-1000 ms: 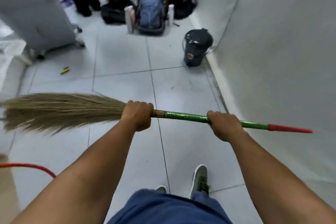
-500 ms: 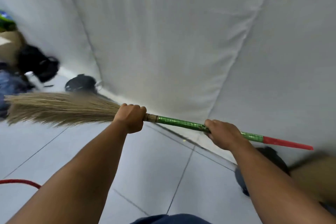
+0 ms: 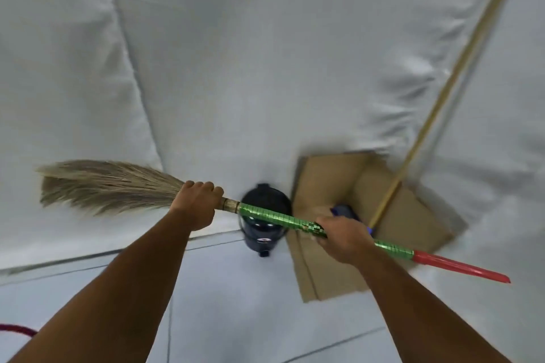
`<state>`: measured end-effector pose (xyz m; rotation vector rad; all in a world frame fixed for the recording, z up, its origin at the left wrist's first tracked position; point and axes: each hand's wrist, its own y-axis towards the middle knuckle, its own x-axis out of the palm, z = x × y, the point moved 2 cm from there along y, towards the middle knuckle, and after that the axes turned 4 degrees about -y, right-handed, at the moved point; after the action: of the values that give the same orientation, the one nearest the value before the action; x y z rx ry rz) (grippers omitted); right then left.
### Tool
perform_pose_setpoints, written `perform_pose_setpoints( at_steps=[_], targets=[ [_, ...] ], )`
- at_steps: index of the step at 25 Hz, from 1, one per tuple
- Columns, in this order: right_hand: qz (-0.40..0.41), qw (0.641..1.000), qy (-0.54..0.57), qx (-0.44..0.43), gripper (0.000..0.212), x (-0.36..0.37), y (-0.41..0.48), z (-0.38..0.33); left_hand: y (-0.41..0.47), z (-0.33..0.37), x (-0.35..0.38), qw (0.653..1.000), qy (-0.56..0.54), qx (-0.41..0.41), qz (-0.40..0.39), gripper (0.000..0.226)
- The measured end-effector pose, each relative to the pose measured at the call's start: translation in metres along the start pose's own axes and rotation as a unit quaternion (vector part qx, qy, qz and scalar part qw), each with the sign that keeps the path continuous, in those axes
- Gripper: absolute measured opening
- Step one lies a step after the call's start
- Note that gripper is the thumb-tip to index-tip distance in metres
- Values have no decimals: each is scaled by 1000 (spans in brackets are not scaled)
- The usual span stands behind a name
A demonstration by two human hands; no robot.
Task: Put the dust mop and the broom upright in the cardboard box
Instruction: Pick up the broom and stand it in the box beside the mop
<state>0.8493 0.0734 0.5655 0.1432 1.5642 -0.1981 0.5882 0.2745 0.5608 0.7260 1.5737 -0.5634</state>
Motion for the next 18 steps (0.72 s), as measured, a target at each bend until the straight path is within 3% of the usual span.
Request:
perform_pose_setpoints(
  at_steps=[5, 9, 18],
  targets=[
    [-11, 989, 54, 134, 24, 28, -96, 116, 73, 144, 2, 994, -13, 100, 32, 35],
    [-6, 967, 74, 243, 21, 60, -155, 187, 131, 250, 15, 977, -7, 212, 13, 41],
    [-52, 887, 69, 454, 16, 109, -165, 329, 310, 430, 74, 936, -10, 343, -74, 41]
  ],
)
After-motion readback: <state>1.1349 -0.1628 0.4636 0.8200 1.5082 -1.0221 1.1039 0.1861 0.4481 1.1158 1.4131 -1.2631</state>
